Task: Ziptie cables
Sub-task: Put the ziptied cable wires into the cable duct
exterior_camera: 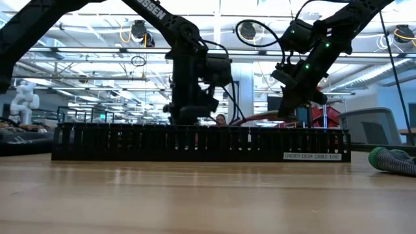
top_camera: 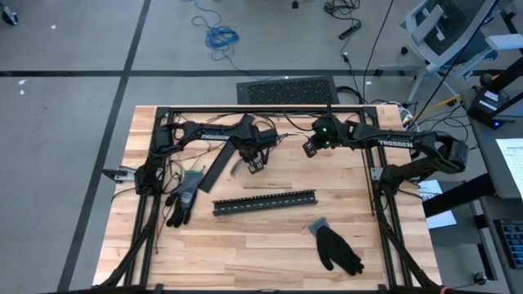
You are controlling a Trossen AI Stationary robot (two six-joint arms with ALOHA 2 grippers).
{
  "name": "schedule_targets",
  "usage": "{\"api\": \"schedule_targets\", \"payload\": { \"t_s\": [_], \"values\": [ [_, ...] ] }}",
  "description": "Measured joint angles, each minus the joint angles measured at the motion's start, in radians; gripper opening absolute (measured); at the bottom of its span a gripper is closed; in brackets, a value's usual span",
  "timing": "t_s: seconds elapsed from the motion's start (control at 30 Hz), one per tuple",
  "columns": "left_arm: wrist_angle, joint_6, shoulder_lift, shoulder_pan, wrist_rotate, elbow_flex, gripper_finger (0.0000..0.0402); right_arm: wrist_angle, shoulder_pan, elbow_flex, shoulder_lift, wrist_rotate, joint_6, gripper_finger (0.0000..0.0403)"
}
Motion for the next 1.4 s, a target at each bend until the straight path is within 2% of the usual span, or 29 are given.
{"api": "schedule_targets", "payload": {
  "t_s": [0.17, 0.37, 0.57, 0.8, 0.97, 1.07, 1.23, 1.4],
  "values": [
    [-0.057, 0.019, -0.046, 0.024, -0.013, 0.003, 0.0018, 0.034, 0.000, 0.000, -0.032, -0.006, -0.005, 0.0004],
    [-0.131, 0.017, -0.152, 0.037, -0.013, 0.003, 0.0017, 0.102, -0.001, 0.000, -0.100, -0.072, 0.001, 0.0004],
    [-0.129, 0.008, -0.341, 0.021, 0.000, 0.004, 0.0017, 0.095, 0.001, 0.000, -0.191, -0.149, 0.001, 0.0004],
    [-0.130, -0.027, -0.549, -0.087, -0.008, -0.032, 0.0017, 0.062, 0.043, 0.001, -0.287, -0.253, -0.022, 0.0004],
    [-0.060, -0.117, -0.663, -0.217, -0.079, -0.149, 0.0017, 0.042, 0.109, 0.001, -0.317, -0.313, -0.021, 0.0004],
    [-0.006, -0.224, -0.735, -0.306, -0.142, -0.233, 0.0017, 0.059, 0.161, 0.001, -0.325, -0.333, -0.014, 0.0004],
    [-0.001, -0.375, -0.817, -0.436, -0.334, -0.319, 0.0017, 0.109, 0.249, 0.001, -0.328, -0.334, 0.023, 0.0004],
    [-0.004, -0.425, -0.866, -0.520, -0.509, -0.332, 0.0017, 0.218, 0.318, 0.001, -0.321, -0.328, 0.089, 0.0004]
  ]
}}
